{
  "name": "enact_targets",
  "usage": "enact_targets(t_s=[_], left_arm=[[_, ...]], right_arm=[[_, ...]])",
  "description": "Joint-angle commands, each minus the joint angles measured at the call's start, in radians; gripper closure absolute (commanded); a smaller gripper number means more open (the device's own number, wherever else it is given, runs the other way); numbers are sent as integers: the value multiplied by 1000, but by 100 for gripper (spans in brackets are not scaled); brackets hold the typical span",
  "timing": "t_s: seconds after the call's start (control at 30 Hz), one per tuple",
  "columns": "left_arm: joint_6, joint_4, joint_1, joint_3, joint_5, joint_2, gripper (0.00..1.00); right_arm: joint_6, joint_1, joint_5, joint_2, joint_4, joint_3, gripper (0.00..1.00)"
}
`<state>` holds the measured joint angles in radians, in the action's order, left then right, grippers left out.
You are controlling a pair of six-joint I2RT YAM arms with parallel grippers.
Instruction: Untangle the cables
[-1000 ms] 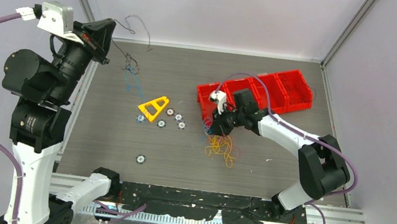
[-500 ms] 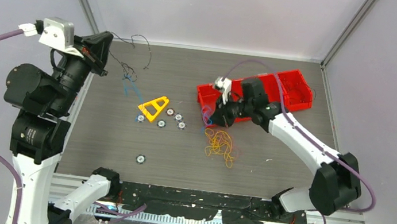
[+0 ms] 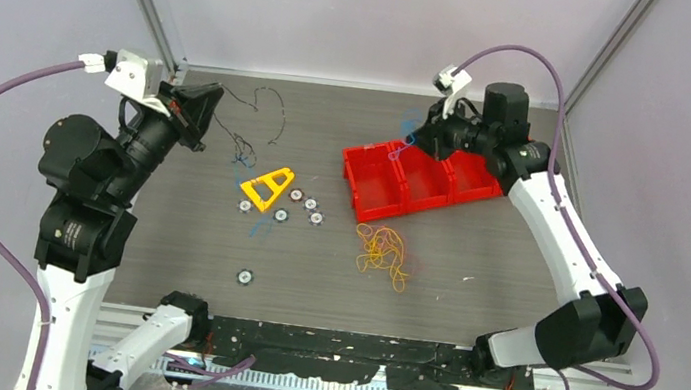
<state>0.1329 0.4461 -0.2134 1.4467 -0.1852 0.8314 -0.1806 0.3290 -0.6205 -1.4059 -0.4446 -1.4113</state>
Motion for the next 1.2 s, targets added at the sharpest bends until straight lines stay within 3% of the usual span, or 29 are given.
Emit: enact_targets(t_s=[0.0, 0.3, 0.47, 0.5, 0.53, 0.57, 0.6, 0.73, 0.87, 0.97, 1.07, 1.17], left_arm=[[22, -25, 6, -11, -54, -9, 100], [35, -40, 6, -47, -71, -3, 100], [45, -41, 5, -56, -81, 2, 100], [50, -41, 5, -57, -82, 3, 100], [55, -40, 6, -59, -83, 4, 100], [60, -38, 6, -60, -83, 4, 100], [65, -37, 6, -61, -85, 4, 100], [92, -33, 6, -69, -100, 4, 100], [133, -39, 6, -72, -97, 5, 100], [180, -58, 6, -73, -84, 10, 100], [229, -46, 5, -54, -64, 26, 100], [276, 0, 5, -23, -1, 45, 100]], right_arm=[[-42, -135, 95, -52, -73, -62, 95], [-69, -366, 163, -208, -100, -86, 94], [-91, -390, 181, -333, -127, -144, 92], [-89, -390, 181, -371, -140, -171, 88], [-87, -390, 181, -391, -148, -187, 72], [-85, -390, 189, -423, -164, -218, 63], [-80, -390, 193, -433, -177, -243, 46], [-63, -383, 98, -407, -199, -261, 22], [-29, -338, -57, -252, -188, -210, 16], [102, -268, -167, -127, -65, -94, 8], [203, -108, -197, -8, 126, 38, 2], [234, 96, -161, 4, 178, 25, 0]])
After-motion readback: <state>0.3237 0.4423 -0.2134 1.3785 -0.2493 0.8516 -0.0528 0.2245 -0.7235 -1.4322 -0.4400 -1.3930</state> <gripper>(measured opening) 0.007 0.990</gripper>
